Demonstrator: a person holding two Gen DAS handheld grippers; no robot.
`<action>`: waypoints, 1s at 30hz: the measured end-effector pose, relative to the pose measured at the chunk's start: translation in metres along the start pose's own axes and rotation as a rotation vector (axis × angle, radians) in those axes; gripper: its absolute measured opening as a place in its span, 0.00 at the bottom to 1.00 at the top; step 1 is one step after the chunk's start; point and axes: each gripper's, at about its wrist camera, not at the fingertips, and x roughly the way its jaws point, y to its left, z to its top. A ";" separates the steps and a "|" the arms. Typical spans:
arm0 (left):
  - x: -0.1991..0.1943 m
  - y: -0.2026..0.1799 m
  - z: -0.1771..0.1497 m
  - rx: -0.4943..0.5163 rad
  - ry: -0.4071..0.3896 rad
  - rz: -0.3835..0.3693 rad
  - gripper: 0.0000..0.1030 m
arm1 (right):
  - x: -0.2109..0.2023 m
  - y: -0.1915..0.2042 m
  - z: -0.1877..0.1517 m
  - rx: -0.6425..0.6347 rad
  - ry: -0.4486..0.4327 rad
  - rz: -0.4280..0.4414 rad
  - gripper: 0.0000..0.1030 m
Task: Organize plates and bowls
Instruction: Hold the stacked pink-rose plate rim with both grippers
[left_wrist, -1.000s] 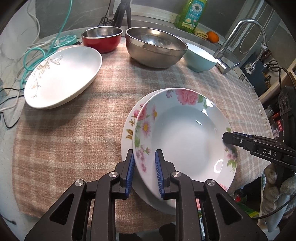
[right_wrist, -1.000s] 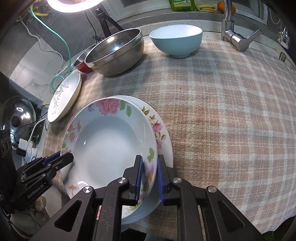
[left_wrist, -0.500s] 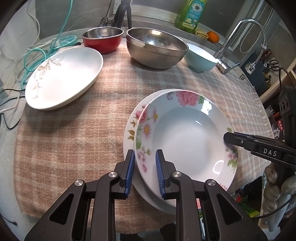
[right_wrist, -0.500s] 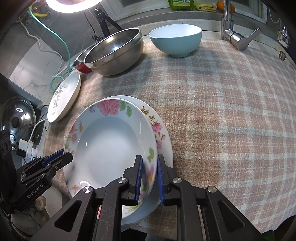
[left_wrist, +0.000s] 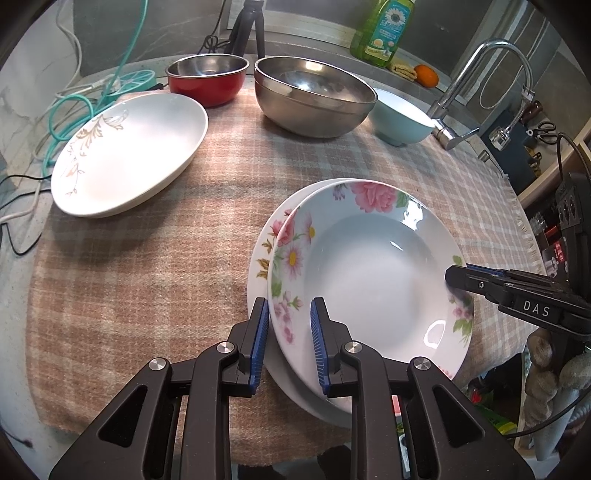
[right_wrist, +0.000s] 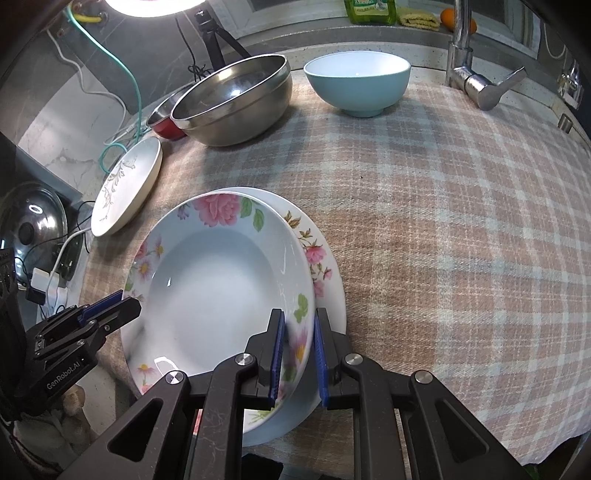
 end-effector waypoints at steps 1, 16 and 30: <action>0.000 0.000 0.000 0.001 0.000 0.001 0.19 | 0.000 0.001 0.000 -0.004 0.002 -0.002 0.15; -0.001 0.001 -0.002 -0.007 -0.002 -0.009 0.19 | 0.000 -0.004 0.004 0.032 0.033 0.026 0.15; -0.002 0.002 -0.003 -0.007 0.001 -0.013 0.19 | 0.000 -0.001 0.004 0.020 0.032 0.011 0.15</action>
